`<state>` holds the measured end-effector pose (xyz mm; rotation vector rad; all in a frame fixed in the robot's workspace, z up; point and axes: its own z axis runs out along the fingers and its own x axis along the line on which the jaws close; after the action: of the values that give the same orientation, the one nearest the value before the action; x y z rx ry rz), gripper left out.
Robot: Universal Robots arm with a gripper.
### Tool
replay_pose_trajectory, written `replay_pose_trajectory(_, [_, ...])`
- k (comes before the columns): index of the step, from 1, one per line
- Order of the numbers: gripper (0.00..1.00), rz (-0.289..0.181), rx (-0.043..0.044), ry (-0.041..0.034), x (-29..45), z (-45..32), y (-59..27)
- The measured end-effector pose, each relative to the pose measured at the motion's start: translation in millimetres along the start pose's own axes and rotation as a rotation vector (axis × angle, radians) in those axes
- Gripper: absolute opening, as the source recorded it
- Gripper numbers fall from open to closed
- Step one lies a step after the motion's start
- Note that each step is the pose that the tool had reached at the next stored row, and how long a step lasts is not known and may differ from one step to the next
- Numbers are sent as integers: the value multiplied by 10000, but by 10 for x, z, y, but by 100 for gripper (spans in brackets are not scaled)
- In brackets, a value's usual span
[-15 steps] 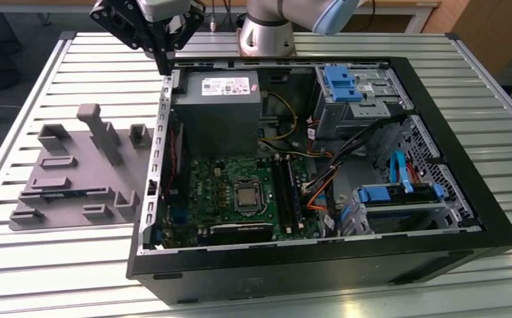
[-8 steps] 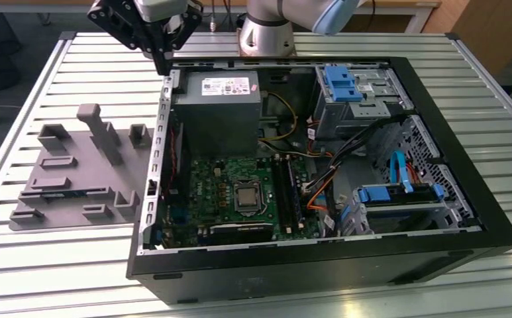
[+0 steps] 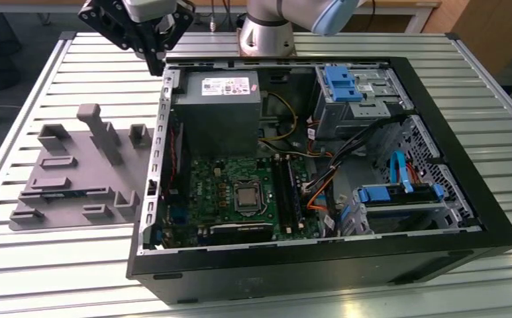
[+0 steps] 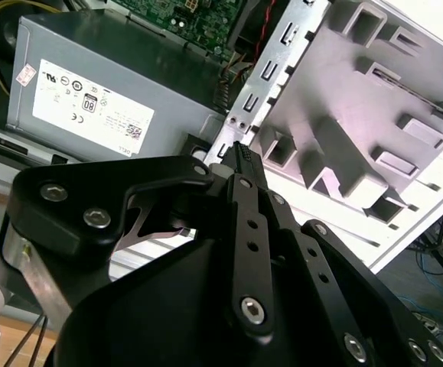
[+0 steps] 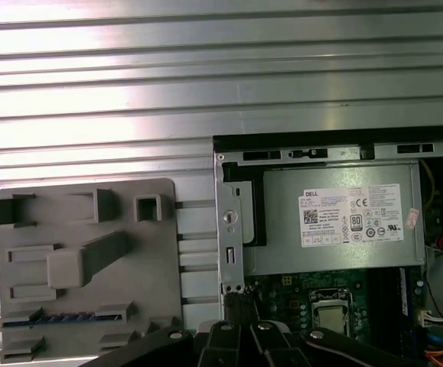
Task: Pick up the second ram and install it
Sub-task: 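Reach for the second ram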
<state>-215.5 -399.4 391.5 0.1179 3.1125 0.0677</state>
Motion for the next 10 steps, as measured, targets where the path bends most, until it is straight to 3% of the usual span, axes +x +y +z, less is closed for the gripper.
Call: replay_pose_trajectory(10, [11,0,0,1,105,4,-76])
